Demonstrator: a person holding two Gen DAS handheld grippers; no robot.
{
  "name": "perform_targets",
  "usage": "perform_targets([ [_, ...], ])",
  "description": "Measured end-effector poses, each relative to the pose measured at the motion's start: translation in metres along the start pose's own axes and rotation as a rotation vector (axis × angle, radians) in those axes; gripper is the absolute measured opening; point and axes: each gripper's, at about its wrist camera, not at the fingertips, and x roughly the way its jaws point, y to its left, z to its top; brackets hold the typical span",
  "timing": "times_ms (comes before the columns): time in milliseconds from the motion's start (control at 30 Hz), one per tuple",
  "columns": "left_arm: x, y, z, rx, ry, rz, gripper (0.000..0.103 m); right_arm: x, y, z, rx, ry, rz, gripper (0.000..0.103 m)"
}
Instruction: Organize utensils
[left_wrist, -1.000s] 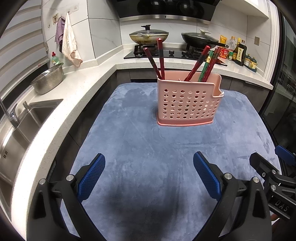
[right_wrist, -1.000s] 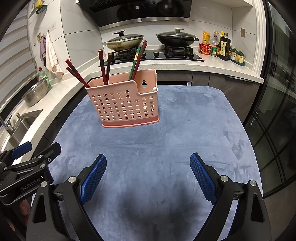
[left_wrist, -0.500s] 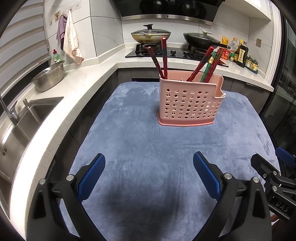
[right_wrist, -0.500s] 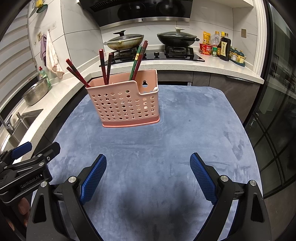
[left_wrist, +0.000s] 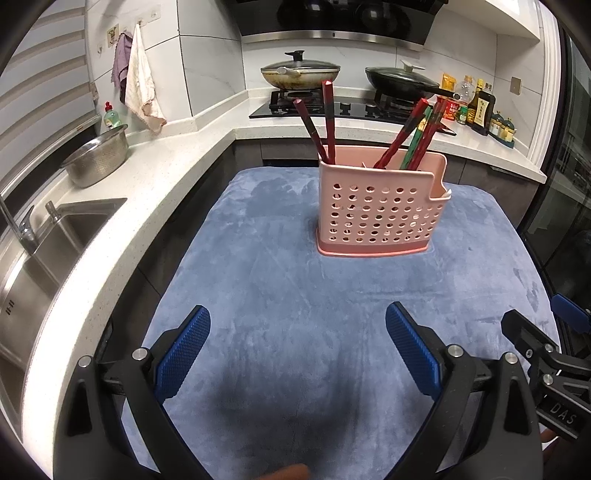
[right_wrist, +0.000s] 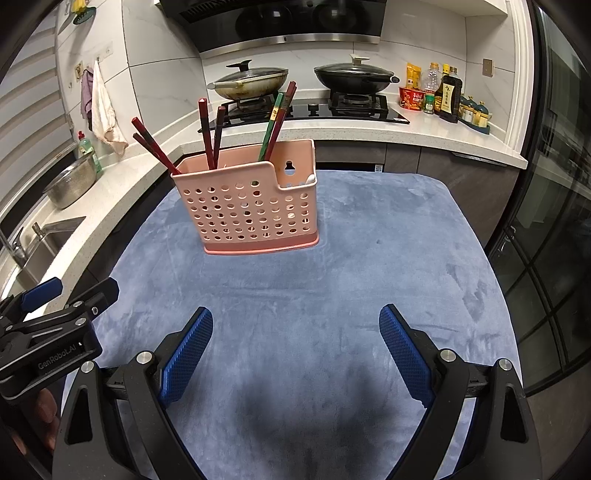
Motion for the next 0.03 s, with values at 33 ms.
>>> perform_targets([
  [33,0.0002,0.0009,0.0017,0.000,-0.002,0.001,0.091,0.0000,-0.0005,0.0008,0.000,-0.001,-0.002,0.088],
])
